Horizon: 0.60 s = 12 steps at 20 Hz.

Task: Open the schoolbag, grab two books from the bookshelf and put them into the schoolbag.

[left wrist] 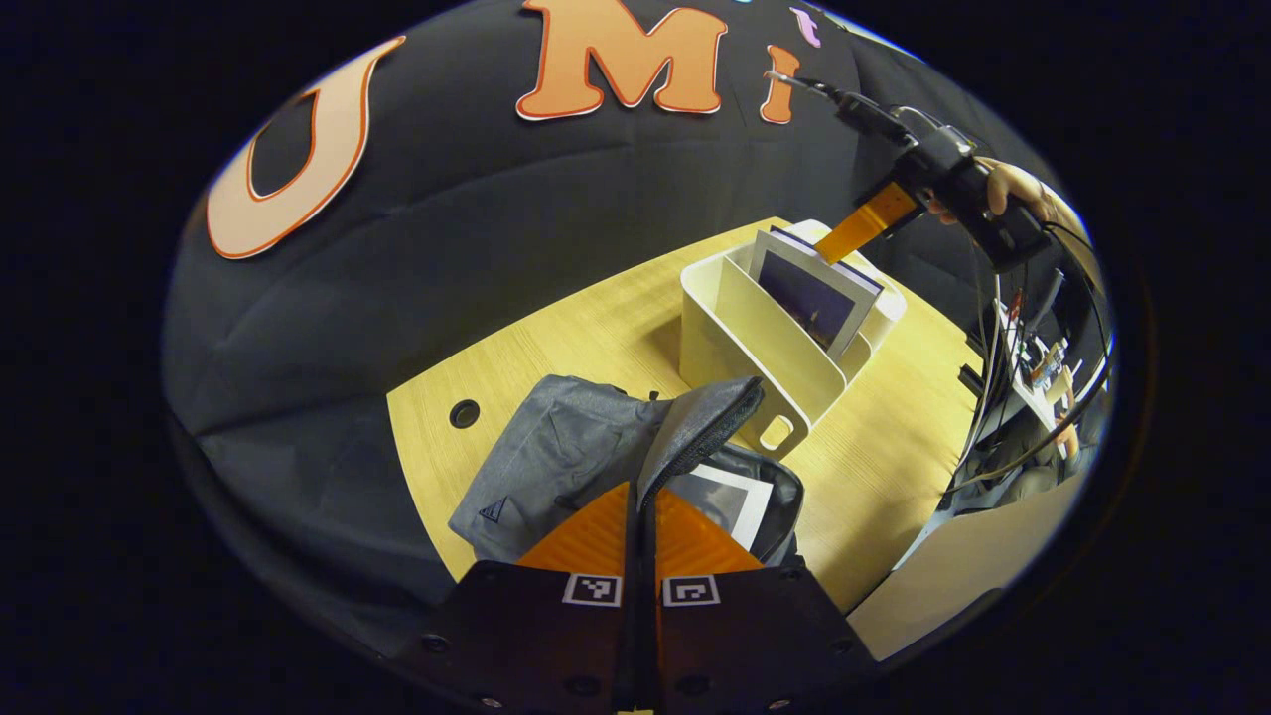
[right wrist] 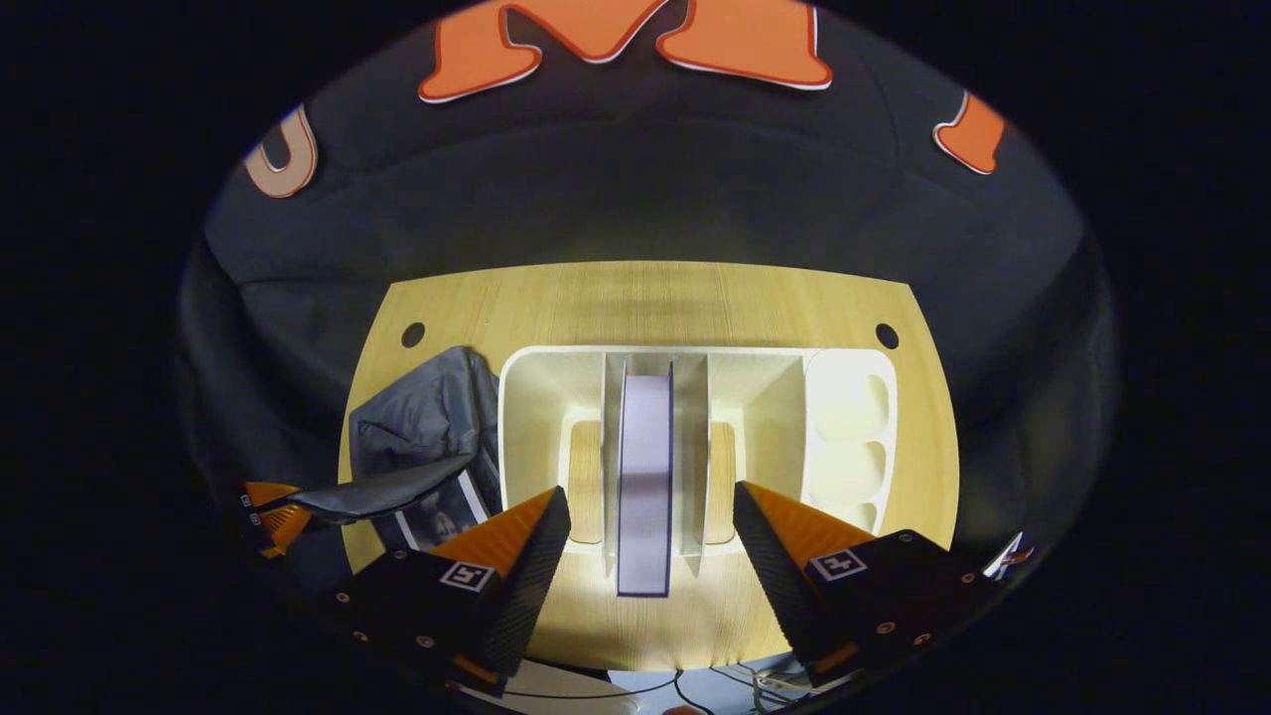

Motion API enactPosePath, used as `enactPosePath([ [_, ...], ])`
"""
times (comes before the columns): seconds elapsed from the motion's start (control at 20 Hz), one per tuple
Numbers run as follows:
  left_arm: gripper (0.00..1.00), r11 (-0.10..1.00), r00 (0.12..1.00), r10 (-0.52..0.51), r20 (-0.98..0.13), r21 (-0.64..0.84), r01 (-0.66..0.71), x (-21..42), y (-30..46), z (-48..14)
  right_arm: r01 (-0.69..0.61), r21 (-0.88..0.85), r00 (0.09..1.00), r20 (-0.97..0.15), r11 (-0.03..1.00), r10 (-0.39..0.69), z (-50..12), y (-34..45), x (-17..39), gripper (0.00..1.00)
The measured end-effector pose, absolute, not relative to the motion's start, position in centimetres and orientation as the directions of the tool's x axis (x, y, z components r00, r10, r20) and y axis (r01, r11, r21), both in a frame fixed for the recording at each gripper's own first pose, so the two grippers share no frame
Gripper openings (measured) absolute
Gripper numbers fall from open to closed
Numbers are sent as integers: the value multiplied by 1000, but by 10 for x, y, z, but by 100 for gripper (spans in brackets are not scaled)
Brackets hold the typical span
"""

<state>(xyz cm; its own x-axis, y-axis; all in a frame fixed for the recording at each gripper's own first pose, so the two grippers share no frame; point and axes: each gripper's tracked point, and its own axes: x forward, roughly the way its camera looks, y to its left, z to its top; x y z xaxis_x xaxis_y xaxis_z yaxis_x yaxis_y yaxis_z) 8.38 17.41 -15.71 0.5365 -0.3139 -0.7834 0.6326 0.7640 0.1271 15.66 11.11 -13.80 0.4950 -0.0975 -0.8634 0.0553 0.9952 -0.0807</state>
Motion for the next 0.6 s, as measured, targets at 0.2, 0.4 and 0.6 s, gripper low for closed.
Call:
enactPosePath([
  [0.2,1,773,539,-294,-789,136,620,87,176,-163,41,-95,444,-890,995,-103,-164,106,172,99],
  [0.4,1,777,542,-279,-793,145,613,88,175,-165,61,-84,397,-912,995,-102,-189,100,176,81],
  [0.6,1,773,537,-274,-798,149,617,86,175,-166,96,-51,389,-918,994,-85,-198,99,176,39],
])
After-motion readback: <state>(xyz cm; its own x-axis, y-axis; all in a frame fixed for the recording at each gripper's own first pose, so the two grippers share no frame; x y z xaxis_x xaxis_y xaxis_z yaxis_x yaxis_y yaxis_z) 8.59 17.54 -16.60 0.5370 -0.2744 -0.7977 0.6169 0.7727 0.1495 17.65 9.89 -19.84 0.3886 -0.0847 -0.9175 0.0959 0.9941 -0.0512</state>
